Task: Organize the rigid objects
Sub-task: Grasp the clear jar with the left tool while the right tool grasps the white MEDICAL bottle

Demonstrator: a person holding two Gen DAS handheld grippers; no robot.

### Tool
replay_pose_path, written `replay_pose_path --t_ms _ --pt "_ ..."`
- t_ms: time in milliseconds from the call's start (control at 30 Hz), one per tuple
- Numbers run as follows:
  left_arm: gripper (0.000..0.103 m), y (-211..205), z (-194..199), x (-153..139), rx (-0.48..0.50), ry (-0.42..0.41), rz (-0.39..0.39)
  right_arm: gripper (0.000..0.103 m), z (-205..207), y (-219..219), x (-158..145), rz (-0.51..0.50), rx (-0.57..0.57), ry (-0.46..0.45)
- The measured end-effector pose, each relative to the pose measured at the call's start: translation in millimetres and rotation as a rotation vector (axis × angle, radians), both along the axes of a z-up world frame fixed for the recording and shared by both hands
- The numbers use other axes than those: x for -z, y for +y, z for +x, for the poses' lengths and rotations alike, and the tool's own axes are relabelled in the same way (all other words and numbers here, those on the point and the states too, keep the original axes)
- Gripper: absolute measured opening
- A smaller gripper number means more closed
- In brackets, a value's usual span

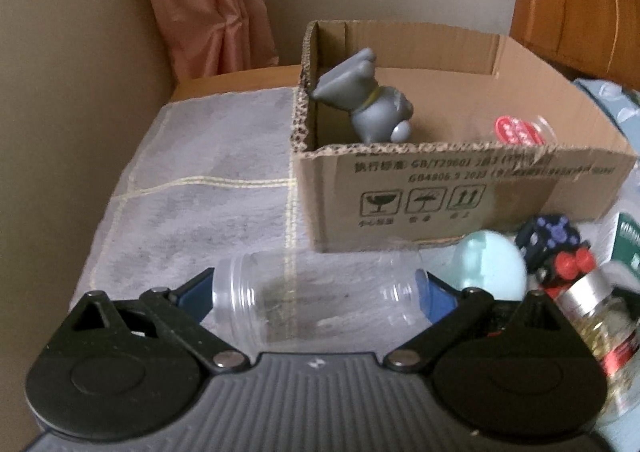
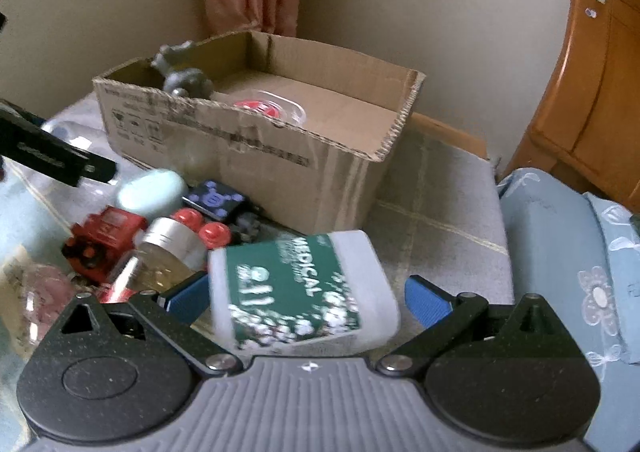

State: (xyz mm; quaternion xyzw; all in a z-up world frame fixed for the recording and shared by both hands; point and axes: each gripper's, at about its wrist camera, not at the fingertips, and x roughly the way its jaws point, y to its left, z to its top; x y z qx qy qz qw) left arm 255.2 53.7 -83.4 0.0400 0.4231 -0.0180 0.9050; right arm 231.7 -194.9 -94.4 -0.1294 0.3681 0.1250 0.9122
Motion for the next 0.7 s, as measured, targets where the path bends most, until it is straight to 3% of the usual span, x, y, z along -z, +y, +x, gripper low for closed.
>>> replay_pose_path --t_ms 167,433,600,700 --pt "0.100 4 -6 1 0.010 0.012 0.049 0.103 2 -8 0 0.018 0.016 0.017" --pt "0.100 3 -8 -2 -0.040 -0.003 0.026 0.102 13 -3 2 0.008 -0.090 0.059" --pt "0.099 4 -8 -2 -0.048 0.004 0.016 0.090 15 -8 -1 0.029 -0.092 0.099" --pt "0.093 4 -8 -2 -0.041 0.013 0.015 0.089 12 -9 -1 0.037 -0.088 0.112"
